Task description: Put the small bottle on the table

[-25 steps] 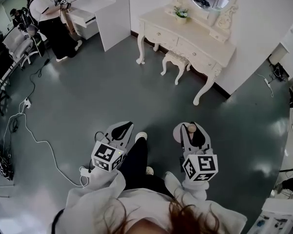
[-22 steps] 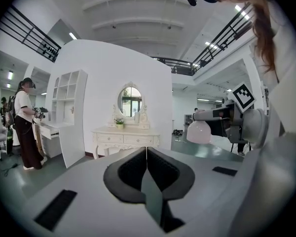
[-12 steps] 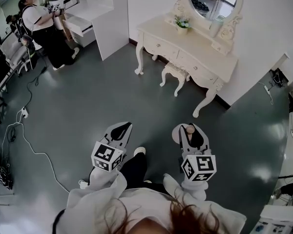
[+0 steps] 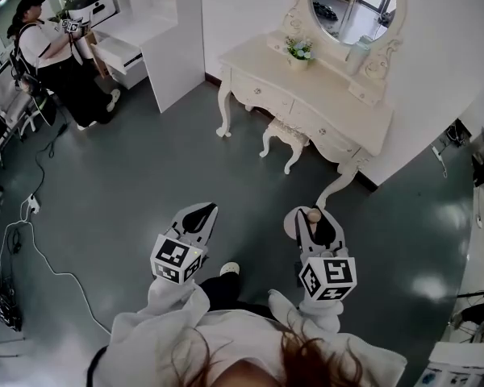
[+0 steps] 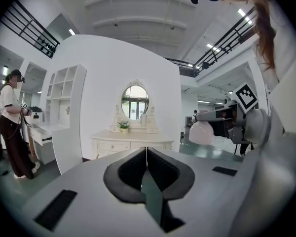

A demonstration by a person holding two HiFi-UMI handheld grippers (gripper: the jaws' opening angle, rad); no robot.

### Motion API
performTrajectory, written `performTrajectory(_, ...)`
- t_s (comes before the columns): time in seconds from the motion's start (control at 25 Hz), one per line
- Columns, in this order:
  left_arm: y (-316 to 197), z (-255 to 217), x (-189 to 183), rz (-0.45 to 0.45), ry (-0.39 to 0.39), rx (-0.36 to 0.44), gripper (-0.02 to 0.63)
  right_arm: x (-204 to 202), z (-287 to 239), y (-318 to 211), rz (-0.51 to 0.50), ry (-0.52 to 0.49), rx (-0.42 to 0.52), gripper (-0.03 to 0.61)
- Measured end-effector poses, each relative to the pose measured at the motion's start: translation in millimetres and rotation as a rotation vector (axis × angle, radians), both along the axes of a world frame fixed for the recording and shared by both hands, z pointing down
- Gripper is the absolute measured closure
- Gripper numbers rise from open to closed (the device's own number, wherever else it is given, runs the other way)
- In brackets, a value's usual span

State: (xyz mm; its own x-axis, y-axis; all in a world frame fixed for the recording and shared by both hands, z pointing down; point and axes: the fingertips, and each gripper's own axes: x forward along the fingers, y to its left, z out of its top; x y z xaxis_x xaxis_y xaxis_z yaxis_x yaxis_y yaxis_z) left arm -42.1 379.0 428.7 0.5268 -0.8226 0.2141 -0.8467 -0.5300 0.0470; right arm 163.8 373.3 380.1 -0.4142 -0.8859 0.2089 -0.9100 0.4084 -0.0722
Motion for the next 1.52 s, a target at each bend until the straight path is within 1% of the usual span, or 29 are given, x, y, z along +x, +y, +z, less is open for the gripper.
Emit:
performTrajectory(0.24,-40.1,3.4,-14.6,0.002,0.001,0.000,0.595,-10.2,2.0,-38.0,0.011,0.001,-0.002,0.425)
performTrajectory(0.64,-84.3,9.7,-34.1,0.010,-0.004,-0.004,0.595,-29.3,7.7,-83.5,0.017,0.001,-0.002,0.425)
performTrajectory(0.92,-96.3,9.6,-44.2,0.013,0.000,-0.004,0.595,-41.0,8.6,-99.1,0.013,0.011,-0.004,0.425)
performTrajectory(1.2,-96.3,15.9,-38.3,0.021,0.006,-0.028,0.595,-43.8,12.4,-111.1,-0.008,0.018,-0.015,0.425)
performTrajectory(1.36,-103.4,21.4,-38.7,0.001,0.004,-0.041,0.595,-43.9,18.4,-125.7,-0.023,0.012,-0.025,0.425)
performTrajectory(1.52,-124.4,25.5,-41.3,-0.026,-0.002,-0.044,0.595,-45.0,23.0,-152.6,-0.050,0.009,-0.029,0.425)
